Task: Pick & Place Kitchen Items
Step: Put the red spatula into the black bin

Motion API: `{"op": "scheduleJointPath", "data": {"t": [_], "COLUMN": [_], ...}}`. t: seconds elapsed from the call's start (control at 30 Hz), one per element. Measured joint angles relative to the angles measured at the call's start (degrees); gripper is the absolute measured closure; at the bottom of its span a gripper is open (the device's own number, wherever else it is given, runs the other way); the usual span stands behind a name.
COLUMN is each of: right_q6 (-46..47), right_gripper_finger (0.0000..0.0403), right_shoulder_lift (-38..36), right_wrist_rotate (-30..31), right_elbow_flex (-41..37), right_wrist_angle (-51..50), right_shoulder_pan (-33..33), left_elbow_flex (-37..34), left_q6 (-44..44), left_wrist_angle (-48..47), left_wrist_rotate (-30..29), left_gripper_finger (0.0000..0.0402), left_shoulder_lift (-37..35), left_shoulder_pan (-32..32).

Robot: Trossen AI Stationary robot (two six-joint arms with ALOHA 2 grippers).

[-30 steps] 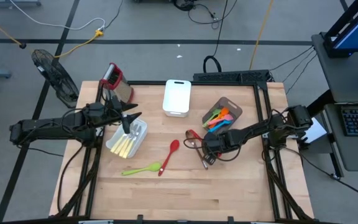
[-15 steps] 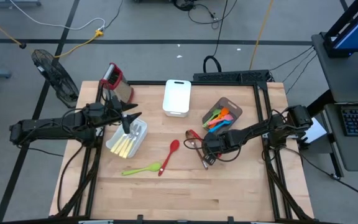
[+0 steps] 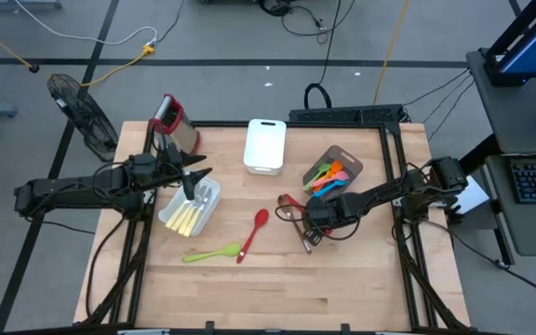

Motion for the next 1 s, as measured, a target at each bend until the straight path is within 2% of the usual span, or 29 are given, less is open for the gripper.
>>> {"op": "scheduleJointPath", "data": {"t": [0.3,0.6,0.83,1.0], "right_q6": [1.43,1.46,1.08,0.52], "right_gripper_finger": [0.0308,0.0344,0.0396,0.0390], "right_shoulder_lift": [-0.87,-4.04,-5.20,-5.22], "right_wrist_rotate": [-0.98,-0.37,-0.28,-0.37], "right_elbow_flex": [0.00,0.00,-0.15,-0.15], "right_wrist_angle": [-0.11,-0.29,-0.53,-0.12], "right_shoulder_pan": [0.00,-0.06,-0.09,-0.09], "left_elbow_flex": [0.00,0.00,0.00,0.00], "left_q6": [0.01,0.00,0.00,-0.01], "left_wrist_angle": [0.00,-0.01,-0.01,-0.02], "left_wrist_rotate": [-0.02,-0.02,-0.02,-0.02], "left_gripper_finger": [0.0174,0.0174,0.0174,0.0174], "left_shoulder_lift": [0.01,0.01,0.01,-0.01], "left_shoulder_pan": [0.00,-0.01,-0.01,0.00]}}
